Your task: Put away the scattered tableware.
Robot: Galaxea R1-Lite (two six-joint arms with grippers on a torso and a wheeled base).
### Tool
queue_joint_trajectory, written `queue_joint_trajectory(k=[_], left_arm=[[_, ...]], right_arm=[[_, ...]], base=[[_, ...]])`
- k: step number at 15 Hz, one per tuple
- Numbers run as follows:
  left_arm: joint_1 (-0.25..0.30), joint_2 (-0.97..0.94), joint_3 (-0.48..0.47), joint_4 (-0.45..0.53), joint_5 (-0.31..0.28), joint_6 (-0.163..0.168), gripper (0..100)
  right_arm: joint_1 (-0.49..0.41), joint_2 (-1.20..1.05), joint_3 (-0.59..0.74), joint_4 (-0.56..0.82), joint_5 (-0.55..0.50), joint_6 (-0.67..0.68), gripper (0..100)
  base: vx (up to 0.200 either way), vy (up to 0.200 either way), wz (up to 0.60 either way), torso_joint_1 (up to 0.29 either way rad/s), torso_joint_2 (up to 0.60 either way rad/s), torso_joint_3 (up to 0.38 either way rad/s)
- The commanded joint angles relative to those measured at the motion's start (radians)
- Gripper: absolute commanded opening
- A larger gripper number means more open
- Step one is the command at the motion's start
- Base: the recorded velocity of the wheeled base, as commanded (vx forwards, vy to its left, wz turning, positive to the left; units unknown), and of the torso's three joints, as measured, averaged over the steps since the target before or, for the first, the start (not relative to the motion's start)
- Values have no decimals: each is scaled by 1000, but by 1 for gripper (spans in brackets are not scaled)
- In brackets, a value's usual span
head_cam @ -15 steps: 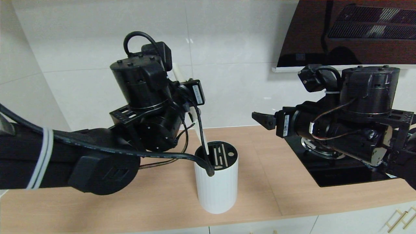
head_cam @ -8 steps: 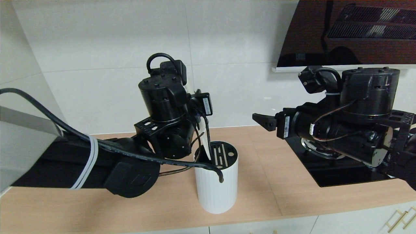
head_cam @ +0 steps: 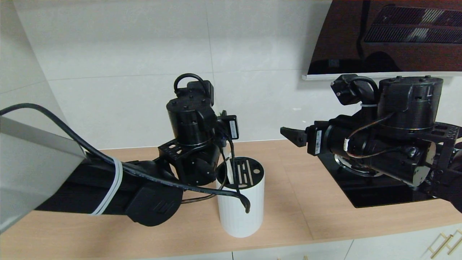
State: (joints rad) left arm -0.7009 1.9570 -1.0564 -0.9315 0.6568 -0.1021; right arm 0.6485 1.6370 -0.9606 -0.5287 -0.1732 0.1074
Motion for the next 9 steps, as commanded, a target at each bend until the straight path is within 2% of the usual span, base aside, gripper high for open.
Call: queue_joint_trajectory(k=[1,9], left_arm=[[-17,14,6,-1,0,-2,0],[-45,108,10,-1,9,-8,0]], right_arm=[[0,-2,0,0,0,0,100],[0,1,7,0,0,0,100]], base=[[0,0,0,0,0,0],[0,0,0,0,0,0]])
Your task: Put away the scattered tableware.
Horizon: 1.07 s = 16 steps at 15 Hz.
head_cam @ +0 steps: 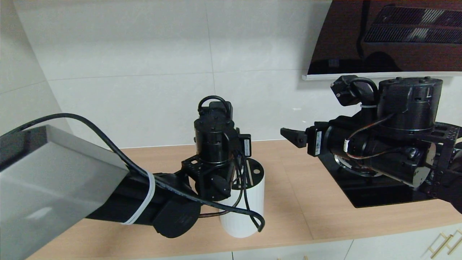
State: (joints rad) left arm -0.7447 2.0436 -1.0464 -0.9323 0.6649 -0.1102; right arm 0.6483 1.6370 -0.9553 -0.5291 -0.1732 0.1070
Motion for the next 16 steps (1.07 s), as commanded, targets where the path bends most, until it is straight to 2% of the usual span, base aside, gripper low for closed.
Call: queue_joint_trajectory(k=[1,10,14,15,16], left_arm=[[-1,29,5,0,1,0,0],[-32,76,72,10,4,4,0],[-38,81,72,10,5,4,0],[-38,79,71,10,5,4,100],[-36,78,68,9,5,4,100]], right_arm=[[1,3,1,0,0,0,100],[2,3,3,0,0,0,100],[2,1,3,0,0,0,100],[2,3,3,0,0,0,100],[2,3,3,0,0,0,100]], base=[[0,0,0,0,0,0],[0,0,0,0,0,0],[0,0,0,0,0,0],[0,0,0,0,0,0],[0,0,0,0,0,0]])
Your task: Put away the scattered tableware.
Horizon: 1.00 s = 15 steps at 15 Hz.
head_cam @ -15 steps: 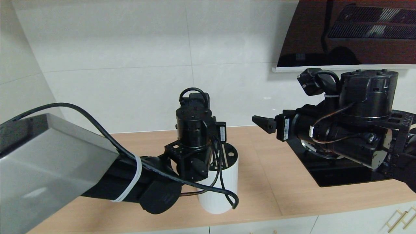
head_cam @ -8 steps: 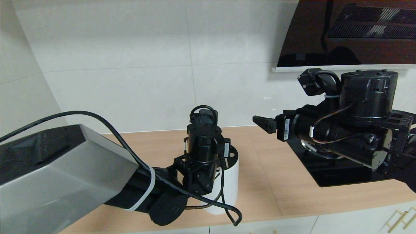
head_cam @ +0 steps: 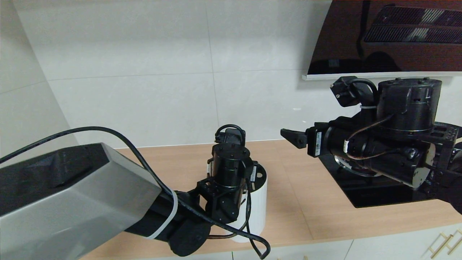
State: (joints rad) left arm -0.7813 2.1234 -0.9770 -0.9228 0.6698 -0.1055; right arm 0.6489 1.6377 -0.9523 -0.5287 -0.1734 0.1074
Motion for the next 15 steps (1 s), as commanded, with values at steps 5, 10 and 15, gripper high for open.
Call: queue_joint_trajectory(k=[5,10,15], left_arm=[[0,-11,-3,-1,1,0,100],[27,-154,27,-10,-9,-6,100],[77,-519,184,-1,-187,0,100]], right_arm=[[1,1,0,0,0,0,100],[1,-9,0,-5,0,0,100],[-2,-44,-5,-5,-1,1,100]], base=[[0,0,0,0,0,0],[0,0,0,0,0,0],[0,0,0,0,0,0]])
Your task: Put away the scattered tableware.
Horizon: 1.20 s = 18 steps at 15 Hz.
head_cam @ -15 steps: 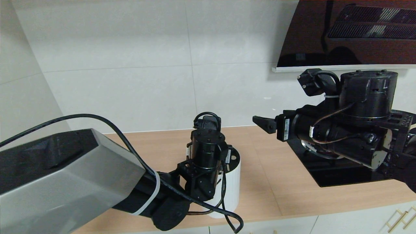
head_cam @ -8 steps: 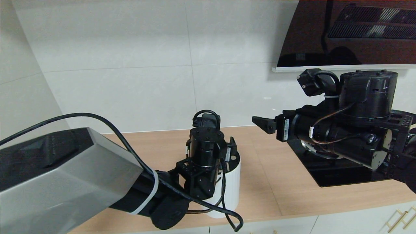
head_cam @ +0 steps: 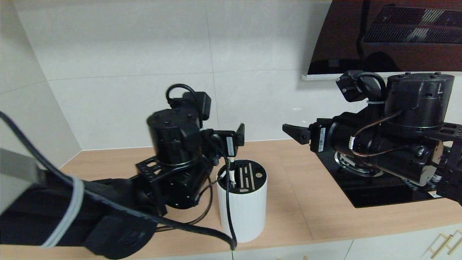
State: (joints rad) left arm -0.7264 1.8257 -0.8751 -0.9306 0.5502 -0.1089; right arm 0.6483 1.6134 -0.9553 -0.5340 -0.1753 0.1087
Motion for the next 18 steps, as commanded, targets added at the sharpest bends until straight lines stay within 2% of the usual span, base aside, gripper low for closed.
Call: queue_joint_trajectory(k=[1,2,3,4,5,7,8,10,11,13,15,18], left_arm=[[28,-295,122,15,-113,8,100],[47,-359,171,24,-177,29,100],[74,-430,226,24,-250,71,100],[102,-477,255,24,-294,84,100],[153,-551,278,27,-332,81,100],[202,-628,312,46,-332,72,100],[232,-760,363,93,-334,71,100],[234,-942,416,223,-335,69,100],[237,-1096,430,388,-345,69,100],[315,-1281,429,636,-349,68,100],[386,-1441,427,806,-378,69,100],[484,-1580,432,908,-414,69,100]], right_arm=[[-6,-24,0,3,-4,-1,100],[-13,-32,6,6,-7,-12,100],[-18,-50,17,6,-7,-34,100],[-33,-67,23,5,-7,-46,100],[-68,-95,21,5,-6,-52,100],[-116,-138,33,-3,-9,-52,100],[-156,-256,110,-1,-7,-52,100],[-177,-426,224,5,-3,-52,100],[-217,-563,329,6,-1,-52,100],[-303,-744,414,29,-1,-52,100],[-360,-961,431,223,-3,-52,100],[-384,-1259,431,572,-1,-52,100]], base=[[0,0,0,0,0,0],[0,0,0,0,0,0],[0,0,0,0,0,0],[0,0,0,0,0,0],[0,0,0,0,0,0],[0,0,0,0,0,0],[0,0,0,0,0,0],[0,0,0,0,0,0],[0,0,0,0,0,0],[0,0,0,0,0,0],[0,0,0,0,0,0],[0,0,0,0,0,0]])
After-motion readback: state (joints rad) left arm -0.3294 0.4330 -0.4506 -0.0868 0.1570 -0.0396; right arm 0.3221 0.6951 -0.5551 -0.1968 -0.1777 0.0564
